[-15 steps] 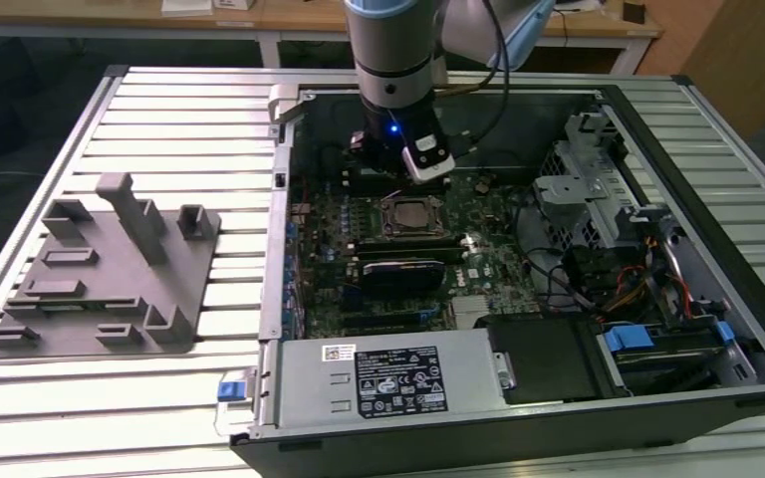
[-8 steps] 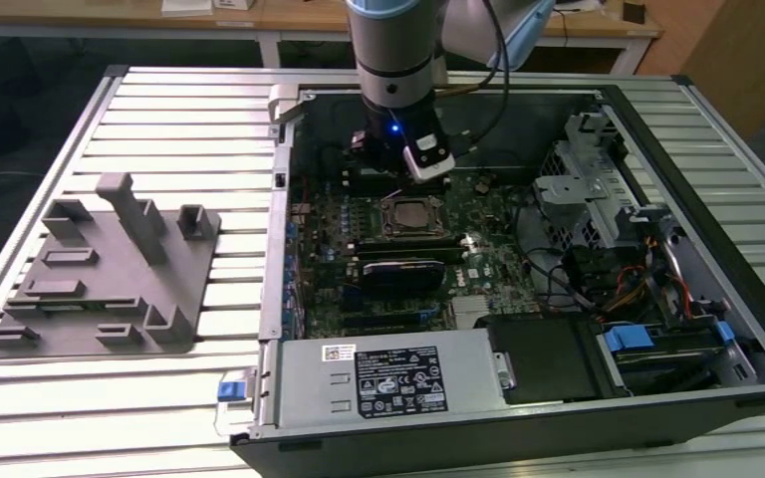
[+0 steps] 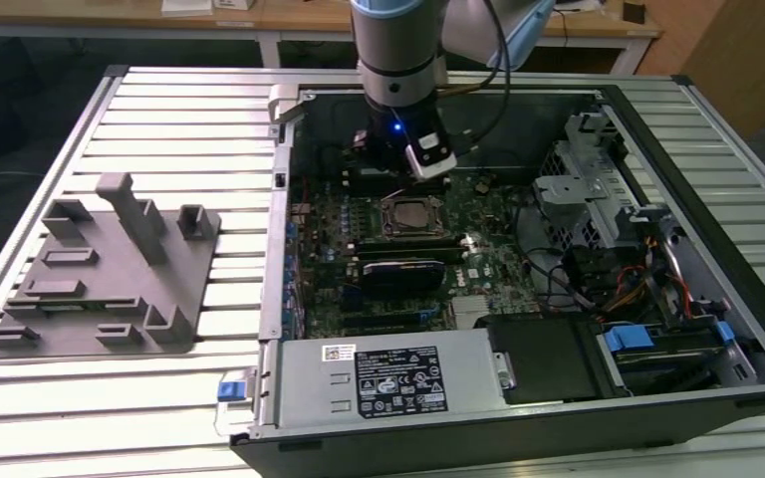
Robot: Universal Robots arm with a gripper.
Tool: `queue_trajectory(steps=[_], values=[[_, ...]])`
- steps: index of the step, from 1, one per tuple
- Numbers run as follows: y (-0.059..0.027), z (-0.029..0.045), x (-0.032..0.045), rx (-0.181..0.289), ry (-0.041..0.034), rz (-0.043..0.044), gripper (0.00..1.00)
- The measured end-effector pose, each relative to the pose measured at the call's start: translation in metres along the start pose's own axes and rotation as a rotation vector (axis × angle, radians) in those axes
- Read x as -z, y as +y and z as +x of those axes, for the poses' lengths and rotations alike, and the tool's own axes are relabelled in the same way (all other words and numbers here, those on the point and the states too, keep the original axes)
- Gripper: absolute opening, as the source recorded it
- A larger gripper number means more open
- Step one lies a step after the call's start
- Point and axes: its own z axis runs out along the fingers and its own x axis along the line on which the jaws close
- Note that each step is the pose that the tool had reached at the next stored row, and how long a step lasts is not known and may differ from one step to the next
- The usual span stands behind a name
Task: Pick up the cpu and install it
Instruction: 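Install the first cpu locking lever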
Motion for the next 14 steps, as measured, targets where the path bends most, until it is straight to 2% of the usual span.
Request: queue_trajectory(steps=[5, 14], values=[[0.0029, -0.0019, -0.0019, 0.000, 0.0020, 0.0015, 0.11], [0.0047, -0.0111, -0.0056, -0.008, -0.0007, 0.0081, 0.11]])
